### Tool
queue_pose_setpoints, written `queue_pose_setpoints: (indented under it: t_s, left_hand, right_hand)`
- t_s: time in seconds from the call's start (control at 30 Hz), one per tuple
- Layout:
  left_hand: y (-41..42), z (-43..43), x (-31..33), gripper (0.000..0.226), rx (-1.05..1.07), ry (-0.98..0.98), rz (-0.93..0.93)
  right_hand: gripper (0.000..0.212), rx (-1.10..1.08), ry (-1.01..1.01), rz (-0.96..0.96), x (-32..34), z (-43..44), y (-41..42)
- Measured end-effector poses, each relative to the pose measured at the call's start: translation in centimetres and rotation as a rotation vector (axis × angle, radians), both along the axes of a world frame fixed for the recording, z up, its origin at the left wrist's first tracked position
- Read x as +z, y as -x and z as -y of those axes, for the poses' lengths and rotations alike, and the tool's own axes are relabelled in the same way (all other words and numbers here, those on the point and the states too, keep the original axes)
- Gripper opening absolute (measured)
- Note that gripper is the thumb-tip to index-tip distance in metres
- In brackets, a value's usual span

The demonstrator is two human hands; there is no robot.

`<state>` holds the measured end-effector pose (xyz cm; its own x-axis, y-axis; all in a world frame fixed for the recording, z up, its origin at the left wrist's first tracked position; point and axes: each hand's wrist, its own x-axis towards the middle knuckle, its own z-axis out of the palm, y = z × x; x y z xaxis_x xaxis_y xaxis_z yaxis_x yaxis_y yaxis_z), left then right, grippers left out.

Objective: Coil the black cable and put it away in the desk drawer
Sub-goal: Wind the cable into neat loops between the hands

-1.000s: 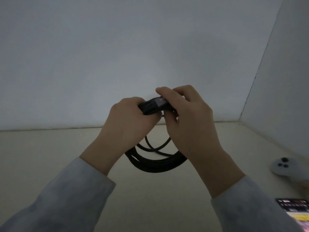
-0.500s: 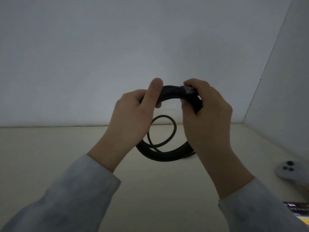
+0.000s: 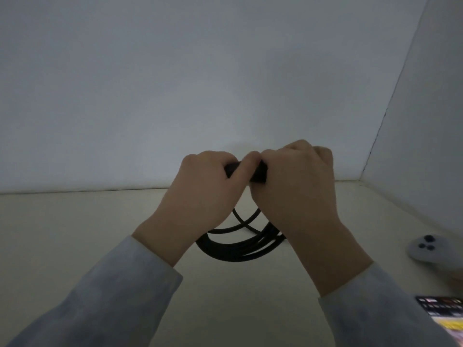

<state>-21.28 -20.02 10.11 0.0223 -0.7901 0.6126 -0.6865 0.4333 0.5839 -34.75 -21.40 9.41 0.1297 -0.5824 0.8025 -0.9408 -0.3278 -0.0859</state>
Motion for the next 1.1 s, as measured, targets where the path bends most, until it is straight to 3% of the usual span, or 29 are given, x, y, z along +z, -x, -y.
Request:
queue_pose_setpoints:
  t_s: [0.1,0.2,0.43,0.5,0.63,0.73,0.83,0.97,1.1]
  left_hand:
    - [0.1,0.0,-0.1,0.064,0.009,0.042,0.037]
    - [-0.1,-0.3,0.1,0.037,-0.056,0.038,-0.075]
    - [-1.4,-0.2,1.1,0.013,-0.172,-0.084,-0.324]
    - [-1.6,-0.1,1.1,0.023,-0.246,-0.156,-0.376]
    - [-1.9,-0.3,1.5,0.057,-0.470,-0.348,-0.601]
    - [-1.7,-0.5,1.9,0.067,-0.428,-0.396,-0.676]
    - [-1.4,-0.4,1.6,0.061,-0.318,-0.294,-0.666]
    - [-1.6,-0.2,1.4,0.059,-0.255,-0.220,-0.617]
    - [-2.3,-0.2,1.7,0.060,-0.238,-0.211,-0.549]
  right_hand:
    - [0.010,0.071,-0.139,0.042,0.3,-0.1,0.0]
    - [0.018,0.085,-0.255,0.173,0.4,0.0,0.2]
    - [0.025,0.155,-0.335,0.714,1.4,0.6,1.3]
    - [0.023,0.205,-0.341,0.866,1.5,0.5,1.2]
    - [0.023,0.221,-0.324,0.976,1.5,0.4,0.8]
    - [0.025,0.232,-0.351,0.983,1.4,0.4,0.6]
    - [0.023,0.233,-0.397,0.915,1.2,0.4,0.7]
    - [0.027,0.185,-0.406,0.690,0.8,0.5,0.8]
    - [0.023,0.165,-0.281,0.509,0.8,0.6,0.9]
